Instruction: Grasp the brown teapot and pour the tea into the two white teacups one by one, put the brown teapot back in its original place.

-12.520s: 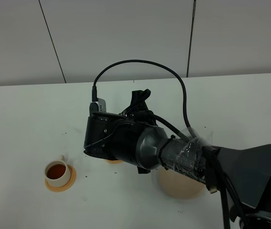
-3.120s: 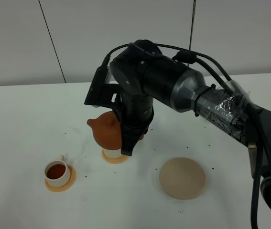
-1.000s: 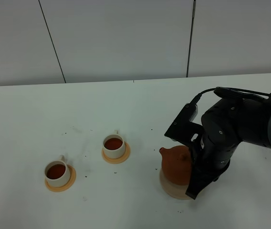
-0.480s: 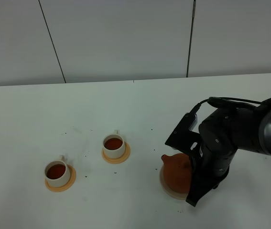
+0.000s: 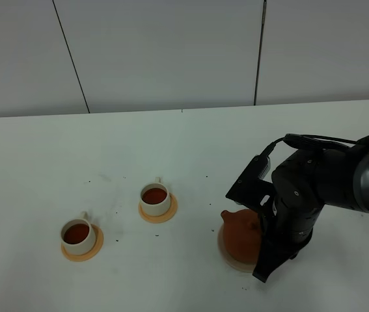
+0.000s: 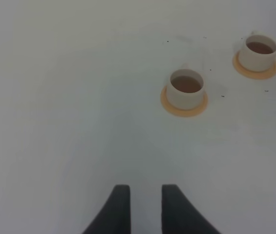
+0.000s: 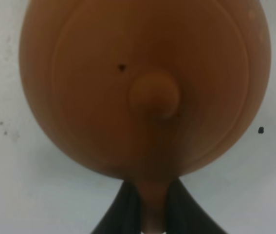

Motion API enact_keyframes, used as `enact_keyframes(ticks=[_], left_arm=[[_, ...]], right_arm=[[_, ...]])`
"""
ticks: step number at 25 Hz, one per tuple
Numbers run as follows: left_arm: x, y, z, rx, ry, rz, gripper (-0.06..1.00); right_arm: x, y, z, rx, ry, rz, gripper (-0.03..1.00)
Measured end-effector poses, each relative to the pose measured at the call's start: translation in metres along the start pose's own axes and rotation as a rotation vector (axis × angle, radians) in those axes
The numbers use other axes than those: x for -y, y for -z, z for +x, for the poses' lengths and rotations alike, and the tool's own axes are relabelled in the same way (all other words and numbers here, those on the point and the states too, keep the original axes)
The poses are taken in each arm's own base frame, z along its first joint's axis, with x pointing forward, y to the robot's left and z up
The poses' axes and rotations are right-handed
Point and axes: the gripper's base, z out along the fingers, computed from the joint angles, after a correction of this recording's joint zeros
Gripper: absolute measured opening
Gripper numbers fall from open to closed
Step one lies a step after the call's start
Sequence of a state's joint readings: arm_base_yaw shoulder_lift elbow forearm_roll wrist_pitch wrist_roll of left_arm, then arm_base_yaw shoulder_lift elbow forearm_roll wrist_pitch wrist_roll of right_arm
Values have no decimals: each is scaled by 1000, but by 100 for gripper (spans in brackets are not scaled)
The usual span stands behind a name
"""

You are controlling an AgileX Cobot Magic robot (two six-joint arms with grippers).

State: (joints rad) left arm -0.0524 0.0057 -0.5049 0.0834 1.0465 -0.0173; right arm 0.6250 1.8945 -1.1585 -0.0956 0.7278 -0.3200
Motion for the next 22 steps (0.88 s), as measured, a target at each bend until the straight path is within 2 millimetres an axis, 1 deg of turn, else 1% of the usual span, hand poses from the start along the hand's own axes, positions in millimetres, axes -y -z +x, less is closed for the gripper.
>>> enact_keyframes(ticks=[3, 6, 12, 14, 18, 22], left_arm=[[0, 0, 0, 0, 0, 0, 23], [0, 0, 0, 0, 0, 0, 23], [0, 0, 0, 0, 0, 0, 23], [0, 0, 0, 0, 0, 0, 23], [0, 0, 0, 0, 0, 0, 23], [0, 0, 0, 0, 0, 0, 23]], right_arm=[[0, 0, 0, -1, -2, -2, 10], [-1, 0, 1, -6, -7, -9, 13], [-1, 0, 1, -7, -24, -14, 31], [-1, 3, 0, 5, -31, -9, 34], [1, 19, -1, 45, -40, 14, 36], [5, 46, 1, 108, -52, 60, 36]])
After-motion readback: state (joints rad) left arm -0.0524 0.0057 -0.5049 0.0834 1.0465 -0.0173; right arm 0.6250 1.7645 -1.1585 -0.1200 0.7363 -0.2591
